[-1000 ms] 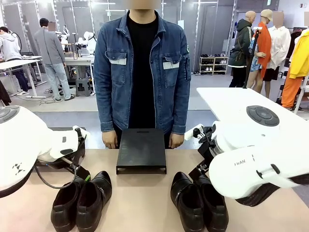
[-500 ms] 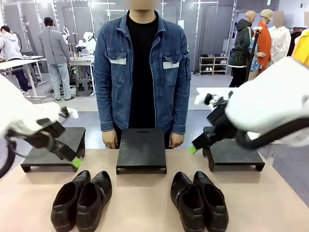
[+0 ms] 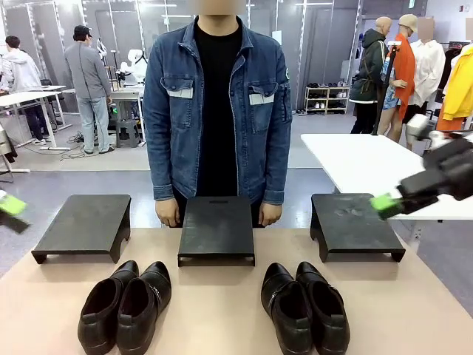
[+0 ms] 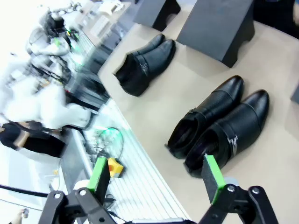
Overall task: Place the shoes on the stand as instructed by the person.
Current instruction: Pick up one pair of Shoes and place it on the Shoes Stand indicated by the person.
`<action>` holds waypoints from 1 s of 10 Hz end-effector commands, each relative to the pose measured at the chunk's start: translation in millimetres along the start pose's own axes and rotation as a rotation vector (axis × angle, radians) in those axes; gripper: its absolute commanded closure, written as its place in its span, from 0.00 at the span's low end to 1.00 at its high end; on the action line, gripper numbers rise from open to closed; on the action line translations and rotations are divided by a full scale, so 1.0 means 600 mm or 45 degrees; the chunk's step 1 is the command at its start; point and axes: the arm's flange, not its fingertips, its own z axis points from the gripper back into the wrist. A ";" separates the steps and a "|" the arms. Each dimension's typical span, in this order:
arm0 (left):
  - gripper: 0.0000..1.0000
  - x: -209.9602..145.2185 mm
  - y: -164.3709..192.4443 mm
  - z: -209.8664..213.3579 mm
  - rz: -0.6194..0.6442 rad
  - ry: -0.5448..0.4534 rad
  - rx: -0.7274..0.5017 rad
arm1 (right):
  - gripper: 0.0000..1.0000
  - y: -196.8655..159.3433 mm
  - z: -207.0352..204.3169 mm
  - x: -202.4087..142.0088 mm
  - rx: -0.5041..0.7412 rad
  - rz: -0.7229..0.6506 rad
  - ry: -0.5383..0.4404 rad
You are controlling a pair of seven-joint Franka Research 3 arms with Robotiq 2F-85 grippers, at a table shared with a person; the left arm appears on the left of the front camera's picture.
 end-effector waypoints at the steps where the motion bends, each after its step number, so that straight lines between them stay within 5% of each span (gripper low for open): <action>1: 0.00 -0.046 0.044 0.054 0.266 -0.141 -0.095 | 0.00 -0.053 0.067 -0.045 0.077 -0.083 -0.094; 3: 0.00 -0.126 0.083 0.110 0.419 -0.275 -0.153 | 0.00 -0.075 0.130 -0.116 0.104 -0.126 -0.213; 5: 0.00 -0.205 0.118 0.162 0.192 -0.488 -0.132 | 0.00 -0.085 0.170 -0.176 0.175 -0.194 -0.299; 10: 0.00 -0.299 0.179 0.205 0.234 -0.703 -0.167 | 0.00 -0.097 0.220 -0.256 0.174 -0.281 -0.426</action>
